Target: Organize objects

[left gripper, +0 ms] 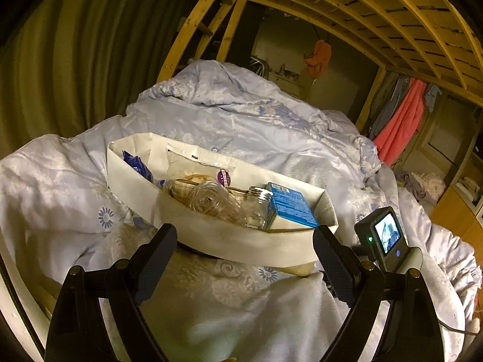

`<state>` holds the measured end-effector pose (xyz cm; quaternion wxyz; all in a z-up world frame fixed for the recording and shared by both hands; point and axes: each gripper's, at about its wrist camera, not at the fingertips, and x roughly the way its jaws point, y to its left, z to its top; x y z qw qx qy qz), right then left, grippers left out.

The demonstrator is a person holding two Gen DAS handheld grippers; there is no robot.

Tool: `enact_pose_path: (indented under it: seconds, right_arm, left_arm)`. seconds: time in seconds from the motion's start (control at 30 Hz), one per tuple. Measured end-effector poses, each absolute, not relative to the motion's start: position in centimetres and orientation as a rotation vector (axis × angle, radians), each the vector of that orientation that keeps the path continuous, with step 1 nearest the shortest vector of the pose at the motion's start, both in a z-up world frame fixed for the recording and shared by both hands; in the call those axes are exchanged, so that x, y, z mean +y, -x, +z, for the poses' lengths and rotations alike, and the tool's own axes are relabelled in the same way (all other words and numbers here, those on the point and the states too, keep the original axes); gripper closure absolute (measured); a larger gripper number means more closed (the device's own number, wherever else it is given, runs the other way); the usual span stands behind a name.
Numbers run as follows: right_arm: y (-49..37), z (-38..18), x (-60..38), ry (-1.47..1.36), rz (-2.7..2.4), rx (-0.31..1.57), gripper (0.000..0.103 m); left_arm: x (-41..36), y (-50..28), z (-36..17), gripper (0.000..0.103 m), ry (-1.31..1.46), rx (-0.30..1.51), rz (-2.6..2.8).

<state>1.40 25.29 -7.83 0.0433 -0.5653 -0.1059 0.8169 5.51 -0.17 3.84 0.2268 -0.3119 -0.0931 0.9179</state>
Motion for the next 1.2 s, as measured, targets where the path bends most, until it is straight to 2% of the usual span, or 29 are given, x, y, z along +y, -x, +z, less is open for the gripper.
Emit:
enact_pose_path:
  seconds: [0.73, 0.9, 1.2]
  right_arm:
    - [-1.1, -7.8, 25.8, 1.728, 2.498, -0.322, 0.0]
    - [-1.1, -7.8, 25.9, 1.729, 2.498, -0.321, 0.0]
    - [-1.0, -7.8, 26.1, 1.728, 2.498, -0.32, 0.0]
  left_arm:
    - [2.3, -6.7, 4.4, 0.012, 0.793, -0.064, 2.551]
    - [2.1, -6.9, 4.5, 0.012, 0.783, -0.071, 2.574]
    - [1.6, -6.9, 4.5, 0.019, 0.802, -0.079, 2.66]
